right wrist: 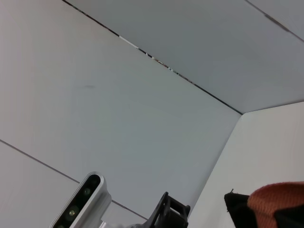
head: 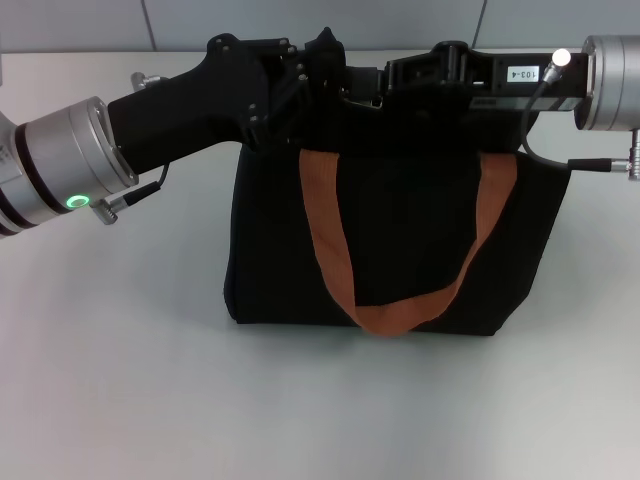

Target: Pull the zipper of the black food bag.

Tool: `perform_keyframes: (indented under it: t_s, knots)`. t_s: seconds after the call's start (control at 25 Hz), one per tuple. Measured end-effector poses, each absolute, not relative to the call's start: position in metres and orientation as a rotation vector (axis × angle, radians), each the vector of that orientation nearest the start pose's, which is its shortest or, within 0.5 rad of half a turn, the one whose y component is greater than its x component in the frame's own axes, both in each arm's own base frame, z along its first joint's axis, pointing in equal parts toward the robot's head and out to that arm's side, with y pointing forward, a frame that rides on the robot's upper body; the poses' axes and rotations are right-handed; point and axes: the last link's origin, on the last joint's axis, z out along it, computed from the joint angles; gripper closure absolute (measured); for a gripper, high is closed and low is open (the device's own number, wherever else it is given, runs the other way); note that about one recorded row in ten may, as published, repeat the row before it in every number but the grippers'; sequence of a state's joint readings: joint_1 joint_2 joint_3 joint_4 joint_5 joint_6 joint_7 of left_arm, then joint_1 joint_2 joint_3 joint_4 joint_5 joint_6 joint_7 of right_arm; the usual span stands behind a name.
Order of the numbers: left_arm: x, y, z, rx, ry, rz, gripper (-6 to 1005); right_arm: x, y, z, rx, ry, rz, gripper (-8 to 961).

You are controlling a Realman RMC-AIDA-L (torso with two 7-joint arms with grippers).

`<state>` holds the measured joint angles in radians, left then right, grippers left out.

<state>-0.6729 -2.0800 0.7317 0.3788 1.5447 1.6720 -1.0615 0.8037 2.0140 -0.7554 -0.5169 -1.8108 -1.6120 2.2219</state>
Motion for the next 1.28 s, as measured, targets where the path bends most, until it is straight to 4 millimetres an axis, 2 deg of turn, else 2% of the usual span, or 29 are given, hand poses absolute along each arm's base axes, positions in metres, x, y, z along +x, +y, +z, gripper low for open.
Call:
perform_keyframes:
  t_s: [1.28]
  knots:
    - [-0.1838,0.3488,-0.0068,-2.534,-0.242,-1.34,980,0.1647,0.3828,0.0055,-2.687,1.625,0.991,952]
